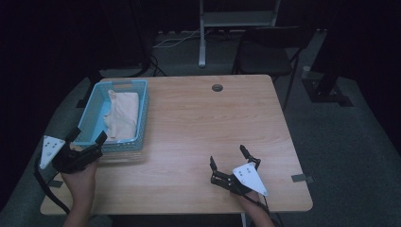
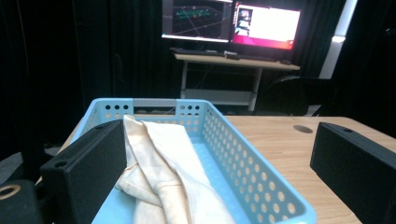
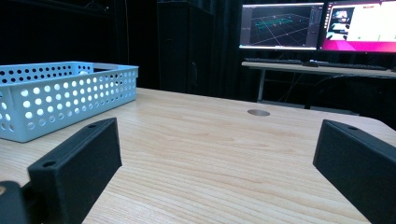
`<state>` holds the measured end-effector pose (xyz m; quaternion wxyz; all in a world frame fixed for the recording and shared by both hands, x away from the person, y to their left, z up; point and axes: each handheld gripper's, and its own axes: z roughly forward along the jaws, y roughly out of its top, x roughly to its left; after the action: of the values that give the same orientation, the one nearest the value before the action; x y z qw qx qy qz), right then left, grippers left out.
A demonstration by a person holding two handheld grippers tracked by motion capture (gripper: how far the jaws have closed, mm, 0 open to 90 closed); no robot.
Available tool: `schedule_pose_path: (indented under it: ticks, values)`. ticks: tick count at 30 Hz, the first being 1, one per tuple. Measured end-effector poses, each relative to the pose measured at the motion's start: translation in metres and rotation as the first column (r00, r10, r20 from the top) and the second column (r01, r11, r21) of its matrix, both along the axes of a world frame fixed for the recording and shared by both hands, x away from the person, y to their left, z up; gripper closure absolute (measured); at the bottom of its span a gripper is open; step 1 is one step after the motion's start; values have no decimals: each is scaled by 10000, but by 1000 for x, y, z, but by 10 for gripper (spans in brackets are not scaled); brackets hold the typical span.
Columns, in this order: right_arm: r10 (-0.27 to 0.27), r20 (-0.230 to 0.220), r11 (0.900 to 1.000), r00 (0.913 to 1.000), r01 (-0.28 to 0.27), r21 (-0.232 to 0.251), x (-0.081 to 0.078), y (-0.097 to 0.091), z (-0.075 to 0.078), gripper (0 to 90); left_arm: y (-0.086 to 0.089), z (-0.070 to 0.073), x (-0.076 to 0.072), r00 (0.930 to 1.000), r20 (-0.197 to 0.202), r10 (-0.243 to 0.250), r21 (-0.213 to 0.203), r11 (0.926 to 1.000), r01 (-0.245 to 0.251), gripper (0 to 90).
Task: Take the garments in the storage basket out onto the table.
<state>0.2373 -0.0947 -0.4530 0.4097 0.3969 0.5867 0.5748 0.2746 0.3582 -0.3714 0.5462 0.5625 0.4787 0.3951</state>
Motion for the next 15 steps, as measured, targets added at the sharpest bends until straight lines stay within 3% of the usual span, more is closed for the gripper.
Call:
schedule_pose_path:
  ticks: [5,9,15]
  values:
    - [-19,5,10000,10000,19,-1,0,0,0,5,2,5,8,9998,-185,91,19,10000,-91,34]
    - [-16,3,10000,10000,16,0,0,0,0,5,2,9,18,9977,-679,9,209,9998,6,34]
    - [-14,-3,10000,10000,14,7,0,0,0,5,1,12,29,9947,-1028,-78,321,9994,112,34]
